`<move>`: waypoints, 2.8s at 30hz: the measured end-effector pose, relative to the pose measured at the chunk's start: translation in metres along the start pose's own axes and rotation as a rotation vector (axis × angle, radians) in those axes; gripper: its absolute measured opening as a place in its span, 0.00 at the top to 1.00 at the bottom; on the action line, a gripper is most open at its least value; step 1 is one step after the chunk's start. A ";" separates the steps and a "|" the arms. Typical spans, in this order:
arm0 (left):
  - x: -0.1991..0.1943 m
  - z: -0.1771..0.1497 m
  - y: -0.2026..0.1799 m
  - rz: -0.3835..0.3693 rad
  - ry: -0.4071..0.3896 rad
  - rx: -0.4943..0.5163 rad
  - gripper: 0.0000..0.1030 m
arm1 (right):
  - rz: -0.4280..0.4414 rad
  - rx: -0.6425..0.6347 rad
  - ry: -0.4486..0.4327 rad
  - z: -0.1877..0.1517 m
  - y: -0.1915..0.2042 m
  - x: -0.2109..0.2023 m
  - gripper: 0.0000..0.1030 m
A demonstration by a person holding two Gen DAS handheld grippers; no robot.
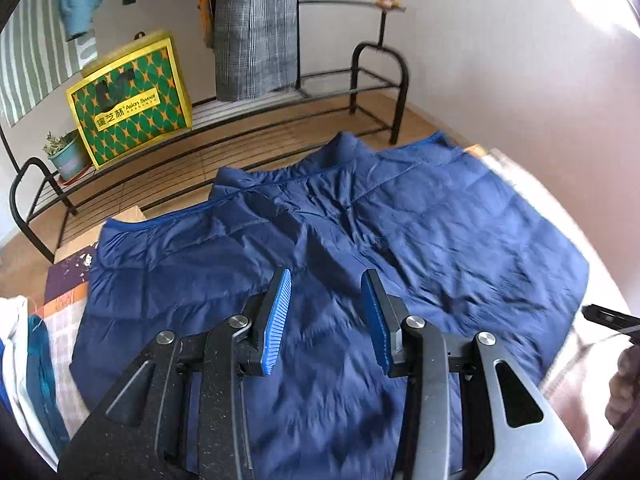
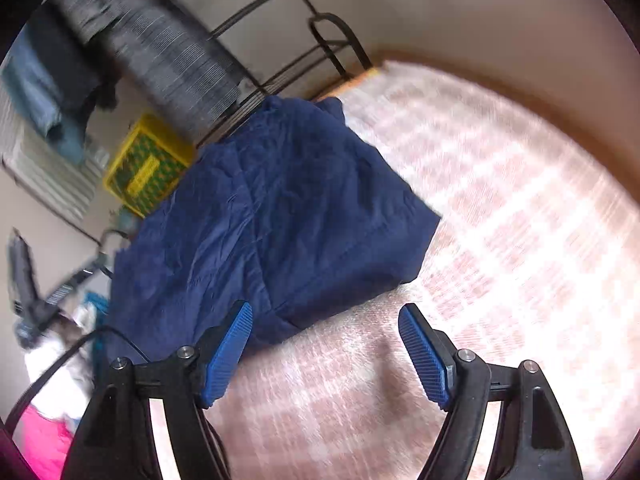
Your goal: Fold large clothes
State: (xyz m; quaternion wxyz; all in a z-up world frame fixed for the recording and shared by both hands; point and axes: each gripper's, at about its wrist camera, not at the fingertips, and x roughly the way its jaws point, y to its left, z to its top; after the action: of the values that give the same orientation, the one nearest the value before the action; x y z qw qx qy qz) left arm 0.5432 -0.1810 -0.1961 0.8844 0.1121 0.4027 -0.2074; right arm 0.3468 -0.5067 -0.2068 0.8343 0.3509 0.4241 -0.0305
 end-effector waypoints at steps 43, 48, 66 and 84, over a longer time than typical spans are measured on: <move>-0.129 -0.118 0.042 -0.087 -0.121 -0.215 0.62 | -0.044 -0.563 -0.279 0.006 0.199 -0.068 0.90; -0.200 -0.152 0.104 -0.010 -0.188 -0.313 0.62 | -0.047 -0.779 -0.295 -0.024 0.258 -0.073 0.91; -0.282 -0.259 0.219 0.149 -0.214 -0.557 0.62 | 0.036 -1.406 0.054 -0.238 0.426 0.065 0.91; -0.243 -0.186 0.205 0.019 -0.192 -0.480 0.62 | 0.235 -1.131 0.074 -0.190 0.376 -0.004 0.58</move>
State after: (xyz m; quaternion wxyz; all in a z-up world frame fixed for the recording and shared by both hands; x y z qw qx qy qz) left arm 0.3700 0.1365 -0.1264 0.9217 -0.1174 0.3538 -0.1073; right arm 0.3446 -0.1092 -0.0684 0.8745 -0.1041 0.3615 0.3060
